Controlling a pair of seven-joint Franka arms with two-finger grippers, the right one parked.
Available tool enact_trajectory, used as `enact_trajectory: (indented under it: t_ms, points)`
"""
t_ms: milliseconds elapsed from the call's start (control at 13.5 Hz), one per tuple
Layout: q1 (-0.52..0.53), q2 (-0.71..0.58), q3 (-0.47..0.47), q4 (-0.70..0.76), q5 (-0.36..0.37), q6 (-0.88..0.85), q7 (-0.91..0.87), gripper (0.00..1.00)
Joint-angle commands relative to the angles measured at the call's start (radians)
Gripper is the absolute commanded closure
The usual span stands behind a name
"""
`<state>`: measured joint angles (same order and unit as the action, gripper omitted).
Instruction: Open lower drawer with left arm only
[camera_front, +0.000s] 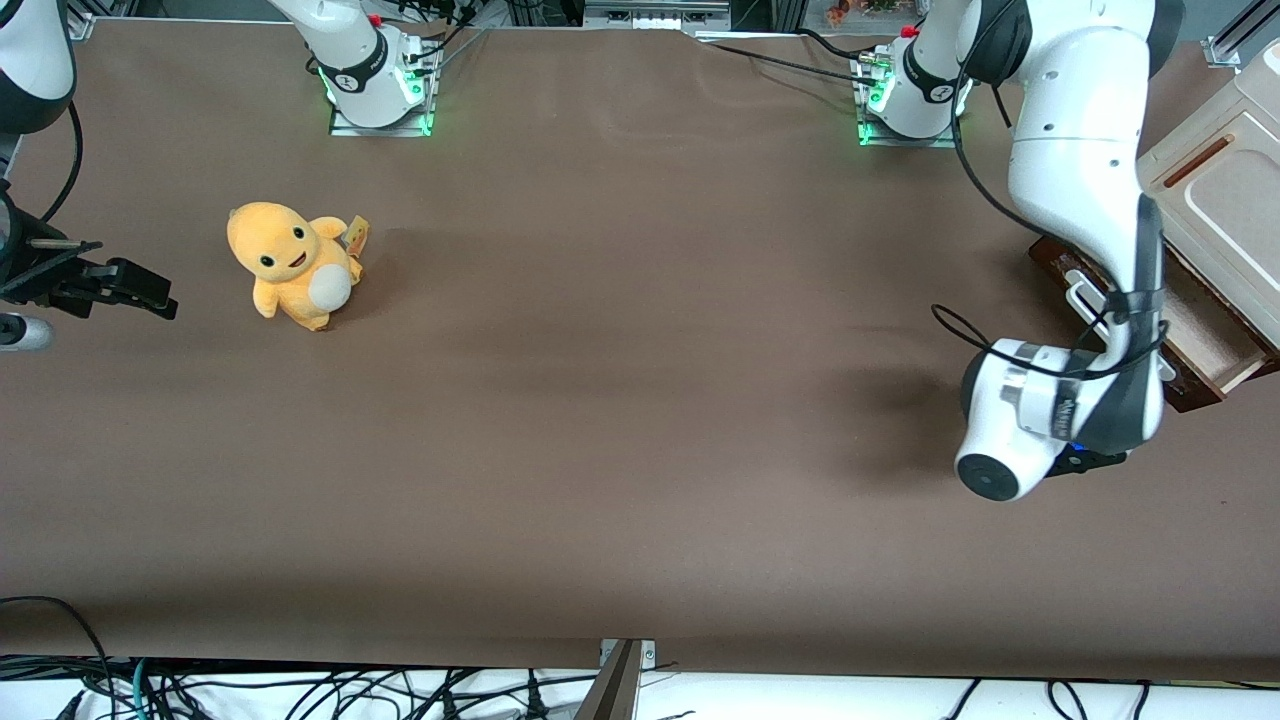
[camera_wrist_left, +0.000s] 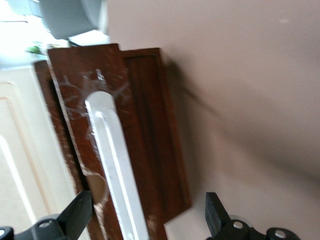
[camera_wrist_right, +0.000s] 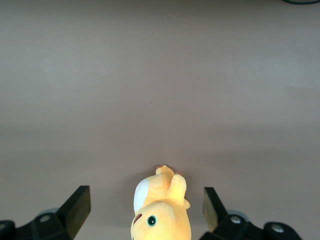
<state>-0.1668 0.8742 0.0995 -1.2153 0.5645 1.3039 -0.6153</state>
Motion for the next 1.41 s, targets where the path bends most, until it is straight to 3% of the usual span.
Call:
enact_trajectory:
  t_ms: [0,297,520,668,965,1336]
  points:
    - [0.05,-0.079,-0.009,0.023,-0.168,0.049,0.035,0.0]
    - [0.141,-0.213,-0.007,0.014,-0.462,0.112,0.155,0.0]
    - [0.222,-0.296,-0.006,0.003,-0.631,0.166,0.34,0.0]
    - [0.221,-0.349,-0.007,-0.035,-0.644,0.213,0.402,0.0]
    - [0.207,-0.728,-0.007,-0.508,-0.65,0.596,0.505,0.0]
    - [0.15,-0.855,-0.017,-0.523,-0.65,0.556,0.542,0.0]
